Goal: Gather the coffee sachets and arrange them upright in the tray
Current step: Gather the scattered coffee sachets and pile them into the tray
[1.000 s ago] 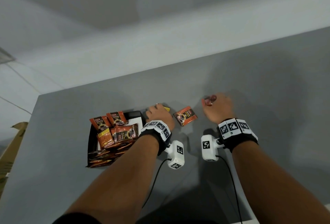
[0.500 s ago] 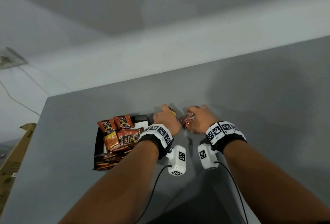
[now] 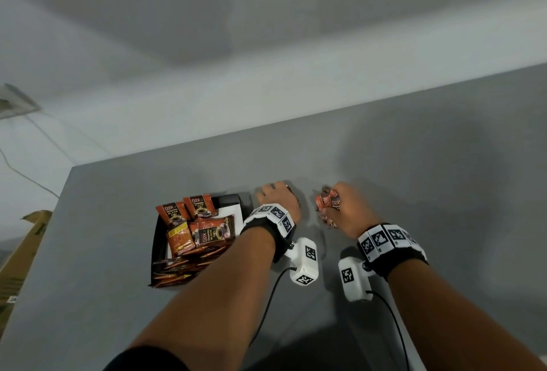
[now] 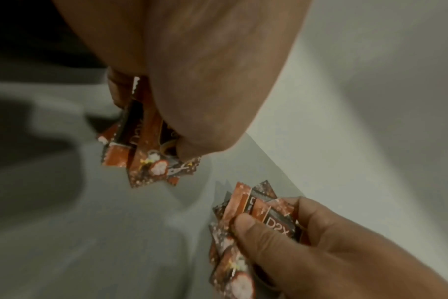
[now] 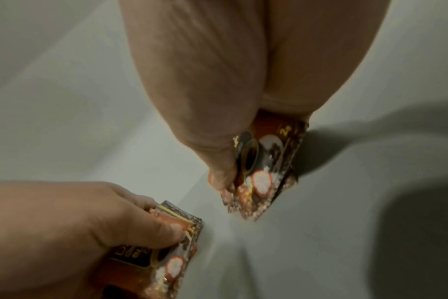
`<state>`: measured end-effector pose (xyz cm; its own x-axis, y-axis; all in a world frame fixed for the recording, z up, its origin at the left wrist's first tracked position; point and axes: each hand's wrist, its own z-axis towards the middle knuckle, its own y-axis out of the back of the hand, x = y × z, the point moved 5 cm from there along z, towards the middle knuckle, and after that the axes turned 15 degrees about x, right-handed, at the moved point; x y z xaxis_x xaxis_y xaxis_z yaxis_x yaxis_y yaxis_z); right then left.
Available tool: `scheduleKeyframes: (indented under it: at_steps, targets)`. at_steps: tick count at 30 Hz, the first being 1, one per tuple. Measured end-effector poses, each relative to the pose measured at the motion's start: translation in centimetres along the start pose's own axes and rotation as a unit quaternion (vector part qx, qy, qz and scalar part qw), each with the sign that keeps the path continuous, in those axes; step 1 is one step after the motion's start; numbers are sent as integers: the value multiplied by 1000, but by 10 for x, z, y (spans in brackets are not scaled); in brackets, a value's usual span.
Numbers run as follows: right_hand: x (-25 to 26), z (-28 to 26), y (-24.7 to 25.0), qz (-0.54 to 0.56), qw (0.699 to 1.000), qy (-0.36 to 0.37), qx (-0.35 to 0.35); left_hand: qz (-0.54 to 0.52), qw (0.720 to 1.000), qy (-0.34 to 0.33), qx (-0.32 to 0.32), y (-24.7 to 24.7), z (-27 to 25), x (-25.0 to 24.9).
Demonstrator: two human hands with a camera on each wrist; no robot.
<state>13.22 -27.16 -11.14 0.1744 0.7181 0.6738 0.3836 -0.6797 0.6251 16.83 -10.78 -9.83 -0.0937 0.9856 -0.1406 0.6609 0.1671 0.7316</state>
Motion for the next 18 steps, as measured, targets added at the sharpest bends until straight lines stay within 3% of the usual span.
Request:
scheduleKeyframes:
  at_steps: [5, 8, 12, 15, 18]
  targets:
    - [3, -14, 7, 133, 991, -22, 0, 15, 994, -105, -9, 15, -25, -7]
    - [13, -18, 12, 116, 992, -46, -19, -53, 982, -173, -48, 52, -56, 9]
    - [78, -14, 10, 108, 992, 61, -27, -172, 962, -191, -88, 100, -81, 79]
    - [148, -18, -4, 43, 985, 162, -48, -136, 962, -192, -137, 121, -99, 140]
    - [201, -19, -42, -22, 969, 243, -37, -70, 977, -150, -134, 103, -99, 187]
